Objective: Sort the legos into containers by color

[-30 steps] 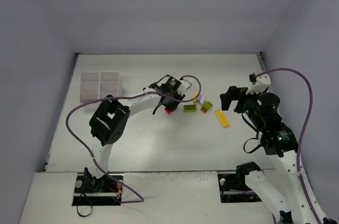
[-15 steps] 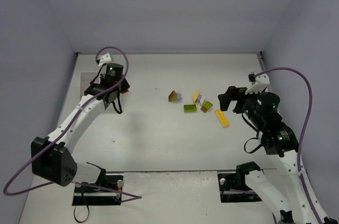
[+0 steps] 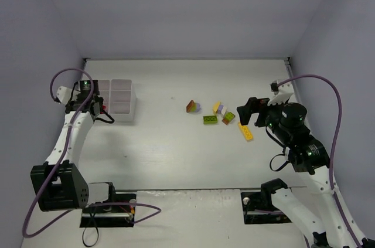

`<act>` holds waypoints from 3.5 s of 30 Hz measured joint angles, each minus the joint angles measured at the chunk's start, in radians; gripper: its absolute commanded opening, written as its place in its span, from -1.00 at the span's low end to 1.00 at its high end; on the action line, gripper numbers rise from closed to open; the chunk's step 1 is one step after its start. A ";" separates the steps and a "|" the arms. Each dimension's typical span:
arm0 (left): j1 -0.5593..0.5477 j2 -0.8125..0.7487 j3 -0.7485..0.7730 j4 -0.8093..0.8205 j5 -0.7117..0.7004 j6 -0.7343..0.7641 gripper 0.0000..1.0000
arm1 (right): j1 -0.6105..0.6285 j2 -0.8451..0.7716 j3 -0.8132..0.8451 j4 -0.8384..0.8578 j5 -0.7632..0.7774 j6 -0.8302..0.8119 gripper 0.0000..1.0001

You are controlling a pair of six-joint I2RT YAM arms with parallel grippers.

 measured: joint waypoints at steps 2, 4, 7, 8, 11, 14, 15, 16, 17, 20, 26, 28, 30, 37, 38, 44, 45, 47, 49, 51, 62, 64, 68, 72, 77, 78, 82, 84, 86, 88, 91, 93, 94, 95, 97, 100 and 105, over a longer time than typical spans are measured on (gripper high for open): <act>0.049 0.026 -0.006 0.008 0.003 -0.024 -0.98 | 0.000 -0.004 0.000 0.000 0.000 0.000 1.00; 0.085 0.055 -0.006 0.021 0.008 -0.040 -0.92 | 0.000 -0.009 0.000 -0.001 0.000 0.000 1.00; 0.116 0.093 -0.006 0.051 0.021 -0.051 -0.92 | 0.000 -0.011 0.000 -0.003 0.000 0.000 1.00; 0.122 0.105 -0.006 0.059 0.023 -0.053 -0.91 | 0.000 -0.012 0.000 -0.003 0.000 0.000 1.00; 0.134 0.150 -0.003 0.076 0.032 -0.054 -0.91 | 0.000 -0.013 0.000 -0.004 0.001 0.000 1.00; 0.135 0.197 0.008 0.087 0.042 -0.059 -0.88 | 0.000 -0.011 0.000 -0.007 0.002 0.000 1.00; 0.135 0.210 0.010 0.093 0.047 -0.062 -0.84 | 0.000 -0.010 0.000 -0.007 0.002 0.000 1.00; 0.135 0.221 0.010 0.098 0.050 -0.064 -0.80 | 0.000 -0.008 0.000 -0.007 0.004 0.000 1.00; 0.135 0.231 0.011 0.104 0.055 -0.067 -0.80 | 0.000 -0.006 0.000 -0.007 0.006 0.000 1.00; 0.135 0.257 0.011 0.124 0.071 -0.078 -0.77 | 0.000 -0.002 0.000 -0.007 0.013 0.000 1.00; 0.135 0.283 0.025 0.136 0.089 -0.093 -0.29 | 0.000 0.006 0.000 -0.007 0.023 -0.001 1.00; 0.135 0.283 0.029 0.138 0.093 -0.097 -0.24 | 0.000 0.008 0.000 -0.007 0.024 -0.001 1.00; 0.135 0.283 0.030 0.141 0.097 -0.101 -0.17 | 0.000 0.013 0.000 -0.007 0.025 -0.001 1.00; 0.135 0.283 0.034 0.141 0.100 -0.110 -0.08 | 0.000 0.023 0.000 -0.007 0.029 -0.004 1.00; 0.135 0.283 0.034 0.141 0.101 -0.111 -0.08 | 0.000 0.023 0.000 -0.007 0.029 -0.004 1.00; 0.129 0.259 0.034 0.137 0.125 -0.102 -0.08 | 0.000 0.025 0.000 -0.007 0.031 -0.004 1.00; 0.124 0.245 0.034 0.135 0.127 -0.086 -0.08 | 0.000 0.027 0.000 -0.006 0.032 -0.004 1.00; 0.103 0.210 0.036 0.130 0.126 -0.046 -0.08 | 0.000 0.037 0.000 -0.007 0.034 -0.004 1.00; 0.057 0.177 0.052 0.126 0.117 0.027 -0.08 | 0.000 0.051 0.000 -0.006 0.039 -0.003 1.00; -0.025 0.152 0.081 0.135 0.103 0.127 -0.08 | 0.000 0.066 0.000 -0.006 0.039 -0.002 1.00; -0.543 0.335 0.311 0.320 0.342 0.797 -0.08 | 0.000 0.122 0.000 -0.006 0.039 0.006 1.00; -0.594 0.423 0.375 0.325 0.417 0.896 -0.08 | 0.000 0.121 0.000 -0.006 0.039 0.012 1.00; -0.673 0.613 0.530 0.295 0.560 1.083 -0.08 | 0.000 0.114 0.000 -0.007 0.039 0.022 1.00; -0.733 0.772 0.679 0.245 0.650 1.224 -0.08 | 0.000 0.100 0.000 -0.007 0.038 0.032 1.00; -0.787 0.900 0.794 0.187 0.733 1.324 -0.07 | 0.000 0.082 -0.001 -0.017 0.039 0.044 1.00; -0.793 0.918 0.809 0.176 0.751 1.337 -0.08 | 0.000 0.079 -0.001 -0.020 0.039 0.045 1.00; -0.804 0.964 0.840 0.132 0.803 1.372 -0.08 | 0.000 0.071 -0.001 -0.032 0.043 0.049 1.00; -0.805 0.977 0.845 0.110 0.816 1.387 -0.08 | 0.000 0.069 -0.002 -0.039 0.046 0.050 1.00; -0.805 0.987 0.846 0.093 0.822 1.401 -0.07 | 0.000 0.068 -0.002 -0.040 0.046 0.053 1.00; -0.805 0.999 0.847 0.079 0.823 1.411 -0.08 | 0.000 0.068 -0.002 -0.040 0.047 0.058 1.00; -0.807 1.015 0.849 0.057 0.814 1.422 -0.08 | 0.000 0.068 -0.003 -0.040 0.047 0.064 1.00; -0.808 1.028 0.853 0.047 0.807 1.428 -0.07 | 0.000 0.068 -0.002 -0.040 0.047 0.067 1.00; -0.809 1.035 0.856 0.045 0.803 1.431 -0.07 | 0.000 0.068 -0.002 -0.040 0.047 0.068 1.00; -0.809 1.041 0.859 0.043 0.798 1.433 -0.08 | 0.000 0.067 -0.002 -0.040 0.047 0.068 1.00; -0.809 1.052 0.863 0.040 0.789 1.435 -0.09 | 0.000 0.067 -0.002 -0.040 0.047 0.068 1.00; -0.809 1.063 0.864 0.045 0.769 1.434 -0.45 | 0.000 0.067 -0.002 -0.040 0.047 0.068 1.00; -0.809 1.037 0.818 0.082 0.735 1.419 -0.71 | 0.000 0.060 -0.003 -0.040 0.047 0.068 1.00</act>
